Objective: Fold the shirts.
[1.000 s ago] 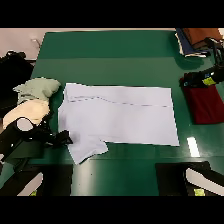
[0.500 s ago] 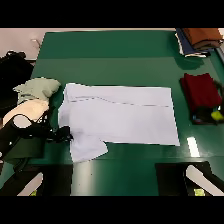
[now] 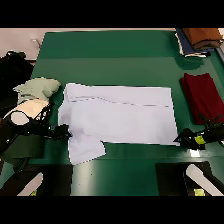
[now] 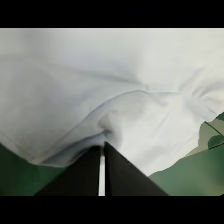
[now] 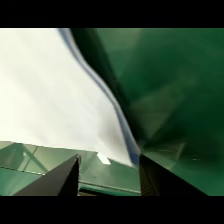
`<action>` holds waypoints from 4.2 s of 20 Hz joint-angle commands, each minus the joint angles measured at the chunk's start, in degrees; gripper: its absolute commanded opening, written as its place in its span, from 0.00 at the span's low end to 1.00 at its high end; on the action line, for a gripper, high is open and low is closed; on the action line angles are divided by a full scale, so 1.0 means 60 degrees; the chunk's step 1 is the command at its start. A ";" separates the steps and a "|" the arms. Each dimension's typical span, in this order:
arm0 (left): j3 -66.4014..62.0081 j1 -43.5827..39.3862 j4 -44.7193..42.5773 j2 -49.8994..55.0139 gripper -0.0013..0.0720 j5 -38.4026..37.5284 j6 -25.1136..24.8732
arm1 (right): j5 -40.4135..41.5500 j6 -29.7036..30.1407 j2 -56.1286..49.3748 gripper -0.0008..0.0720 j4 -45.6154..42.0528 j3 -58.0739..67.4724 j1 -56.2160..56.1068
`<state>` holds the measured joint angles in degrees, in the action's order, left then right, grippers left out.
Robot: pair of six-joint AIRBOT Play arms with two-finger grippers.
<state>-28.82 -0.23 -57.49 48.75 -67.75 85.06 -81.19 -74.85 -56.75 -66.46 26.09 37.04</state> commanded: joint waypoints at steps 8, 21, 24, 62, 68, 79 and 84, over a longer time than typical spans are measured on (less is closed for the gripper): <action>-0.0798 0.0004 -0.0951 -0.0605 0.04 -0.1126 0.0076 | 0.0025 -0.0113 0.0470 0.04 -0.0412 0.1239 -0.2215; -0.2266 0.0007 -0.1599 -0.1348 0.04 -0.1614 -0.0073 | -0.0922 -0.0634 0.1191 0.04 -0.2335 0.4113 -0.2477; -0.3155 0.0007 -0.1603 0.0423 0.05 -0.0474 -0.0532 | -0.0222 -0.0627 -0.0397 0.04 -0.2076 0.5169 -0.2943; -0.9256 -0.5282 0.0229 0.8834 0.05 0.3468 0.1104 | -0.0474 0.1060 -0.3621 0.04 0.4998 0.9544 -0.4036; -1.0014 -0.5603 0.0739 0.9482 0.05 0.3719 0.1096 | -0.0146 0.0350 -0.3202 0.04 0.4983 1.0746 -0.6277; -1.0058 -0.2160 -0.2146 0.6575 0.05 0.1621 0.1508 | 0.2524 0.0106 -0.4076 0.04 0.5133 1.1092 -1.0608; -1.0058 -0.0576 -0.3173 0.4448 0.05 0.1599 0.1508 | 0.4863 0.0637 -0.5992 0.65 0.6022 1.1194 -1.3285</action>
<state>-89.12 -8.67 -71.81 81.71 -57.28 93.91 -60.23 -72.79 -87.31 -33.50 92.75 -34.96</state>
